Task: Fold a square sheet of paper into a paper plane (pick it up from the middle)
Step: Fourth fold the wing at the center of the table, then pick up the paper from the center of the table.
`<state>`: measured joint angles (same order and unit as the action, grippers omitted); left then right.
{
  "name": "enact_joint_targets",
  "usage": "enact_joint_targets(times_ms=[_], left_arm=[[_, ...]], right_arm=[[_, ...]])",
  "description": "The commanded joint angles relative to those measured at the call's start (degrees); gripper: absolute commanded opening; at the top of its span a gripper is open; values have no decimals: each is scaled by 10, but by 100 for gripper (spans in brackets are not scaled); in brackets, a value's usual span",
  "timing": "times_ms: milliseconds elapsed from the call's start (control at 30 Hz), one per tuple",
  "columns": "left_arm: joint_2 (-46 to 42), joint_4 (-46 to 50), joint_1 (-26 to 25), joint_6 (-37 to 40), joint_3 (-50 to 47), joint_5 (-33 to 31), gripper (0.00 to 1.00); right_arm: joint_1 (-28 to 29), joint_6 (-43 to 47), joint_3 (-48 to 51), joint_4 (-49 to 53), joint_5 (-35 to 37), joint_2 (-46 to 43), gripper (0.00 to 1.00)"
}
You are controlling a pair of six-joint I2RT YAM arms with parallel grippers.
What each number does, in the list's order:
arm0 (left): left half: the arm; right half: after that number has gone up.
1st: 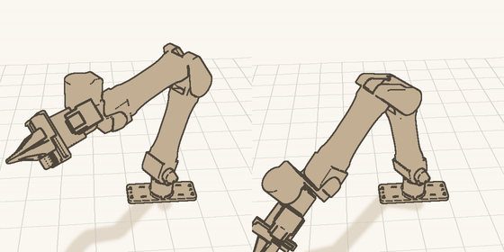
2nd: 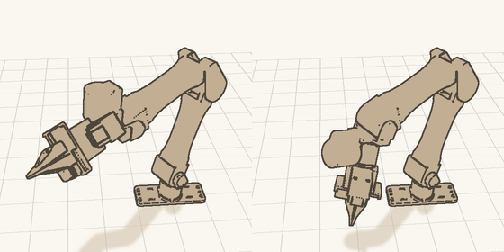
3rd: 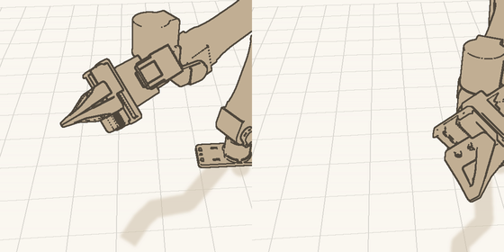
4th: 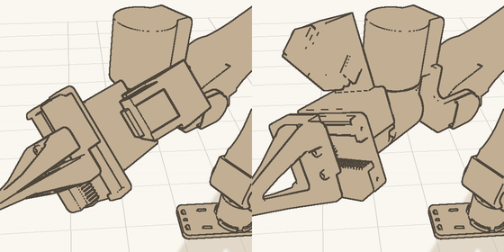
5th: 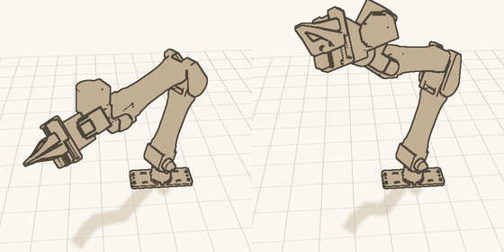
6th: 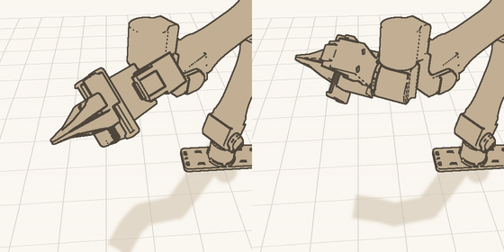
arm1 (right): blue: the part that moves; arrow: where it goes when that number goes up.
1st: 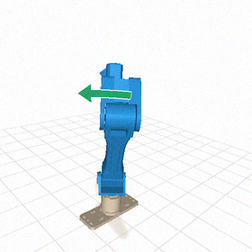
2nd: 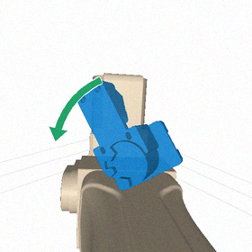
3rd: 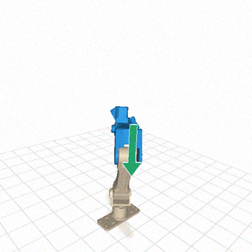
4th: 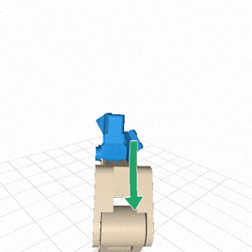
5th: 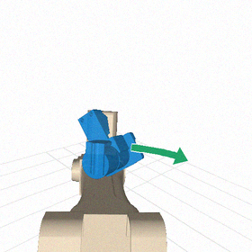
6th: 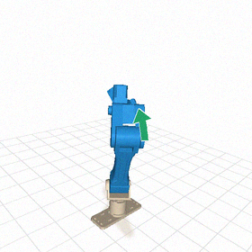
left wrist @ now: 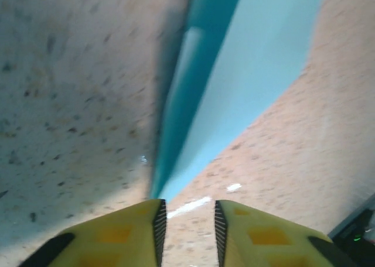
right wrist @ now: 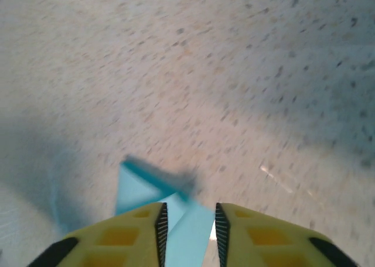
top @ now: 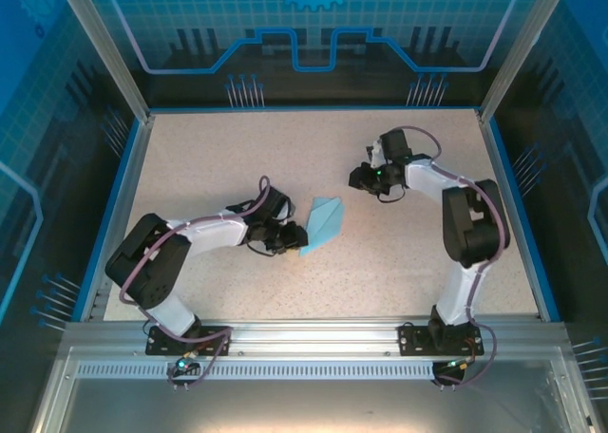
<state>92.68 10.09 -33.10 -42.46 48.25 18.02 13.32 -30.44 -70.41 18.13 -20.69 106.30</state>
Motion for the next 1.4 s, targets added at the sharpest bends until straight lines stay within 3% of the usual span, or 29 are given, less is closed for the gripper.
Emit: enact_joint_targets(times_ms=[0,167,400,600,800,1367], left_arm=[[-28,1,8,-5,26,-40,38],[-5,-21,15,-9,41,-48,43],[52,-29,15,-5,59,-27,39],[81,-19,15,2,72,-25,38],[111,3,15,1,87,-37,28],[123,20,19,-7,81,-58,18]], right_arm=[[29,-22,52,-8,4,-48,40],[82,-64,103,-41,2,-69,47],[137,-101,98,-79,-20,-13,45],[147,-110,90,-83,-15,7,43],[147,-118,87,-81,-10,13,43],[167,-203,78,-111,-29,42,40]])
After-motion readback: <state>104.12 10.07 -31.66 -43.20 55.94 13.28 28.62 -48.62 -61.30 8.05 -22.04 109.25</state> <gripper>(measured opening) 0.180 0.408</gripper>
